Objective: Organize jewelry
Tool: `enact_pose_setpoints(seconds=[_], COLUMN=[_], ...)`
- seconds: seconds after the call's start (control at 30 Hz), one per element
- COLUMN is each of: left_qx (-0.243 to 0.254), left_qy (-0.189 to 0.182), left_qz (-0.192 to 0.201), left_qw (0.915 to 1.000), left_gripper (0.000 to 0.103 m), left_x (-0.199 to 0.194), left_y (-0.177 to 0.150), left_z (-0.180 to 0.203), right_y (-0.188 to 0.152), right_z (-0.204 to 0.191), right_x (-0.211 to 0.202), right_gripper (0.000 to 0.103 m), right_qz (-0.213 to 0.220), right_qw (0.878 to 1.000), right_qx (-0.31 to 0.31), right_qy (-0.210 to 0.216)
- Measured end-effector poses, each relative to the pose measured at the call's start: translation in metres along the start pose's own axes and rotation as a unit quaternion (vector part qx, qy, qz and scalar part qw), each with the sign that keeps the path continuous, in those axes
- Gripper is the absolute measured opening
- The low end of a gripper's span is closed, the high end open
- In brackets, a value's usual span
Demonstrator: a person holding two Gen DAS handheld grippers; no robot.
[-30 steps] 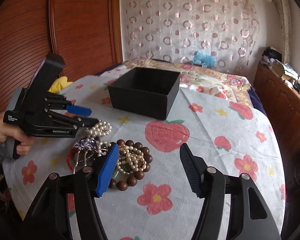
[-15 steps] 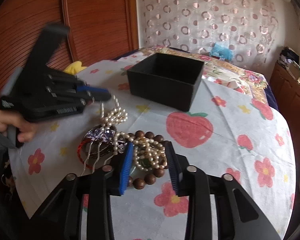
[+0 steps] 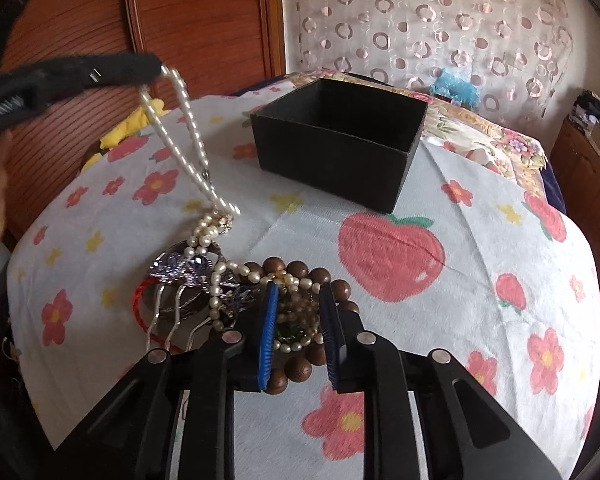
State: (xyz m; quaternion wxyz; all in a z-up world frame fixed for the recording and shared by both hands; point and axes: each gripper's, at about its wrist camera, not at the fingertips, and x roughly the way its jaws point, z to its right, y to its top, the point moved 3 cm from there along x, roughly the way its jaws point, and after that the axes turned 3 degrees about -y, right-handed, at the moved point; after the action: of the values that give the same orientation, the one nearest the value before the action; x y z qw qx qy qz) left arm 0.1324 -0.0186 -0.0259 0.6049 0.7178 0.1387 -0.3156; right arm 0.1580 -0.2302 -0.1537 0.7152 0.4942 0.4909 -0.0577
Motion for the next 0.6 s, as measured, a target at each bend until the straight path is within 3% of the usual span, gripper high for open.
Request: enact_pose_setpoints(seconds=[0.03, 0.1, 0.3, 0.6], left_qx=[0.001, 0.004, -0.002, -0.004], left_qy=[0.0, 0.002, 0.003, 0.008], left_qz=[0.003, 0.008, 0.027, 0.052], left_qw=[1.0, 1.0, 0.9996, 0.9986], left_gripper=[0.007, 0.007, 0.007, 0.007], left_x=[-0.004, -0.01, -0.022, -0.04], left_y=[0.0, 0.002, 0.015, 0.034], left_z=[0.0, 0.002, -0.003, -0.009], right_y=[0.0, 0.001, 0.003, 0.031], right_z=[0.0, -0.001, 0.003, 0.004], right_x=[0.0, -0.001, -0.01, -0.068], right_gripper=[0.022, 0.006, 0.005, 0.005], right_qz=[-0.001, -0.001, 0.009, 0.08], right_qw=[1.0, 1.0, 1.0, 0.997], right_qx=[-0.003, -0.009, -0.004, -0.013], right_qy=[-0.001, -0.008, -0.003, -0.018])
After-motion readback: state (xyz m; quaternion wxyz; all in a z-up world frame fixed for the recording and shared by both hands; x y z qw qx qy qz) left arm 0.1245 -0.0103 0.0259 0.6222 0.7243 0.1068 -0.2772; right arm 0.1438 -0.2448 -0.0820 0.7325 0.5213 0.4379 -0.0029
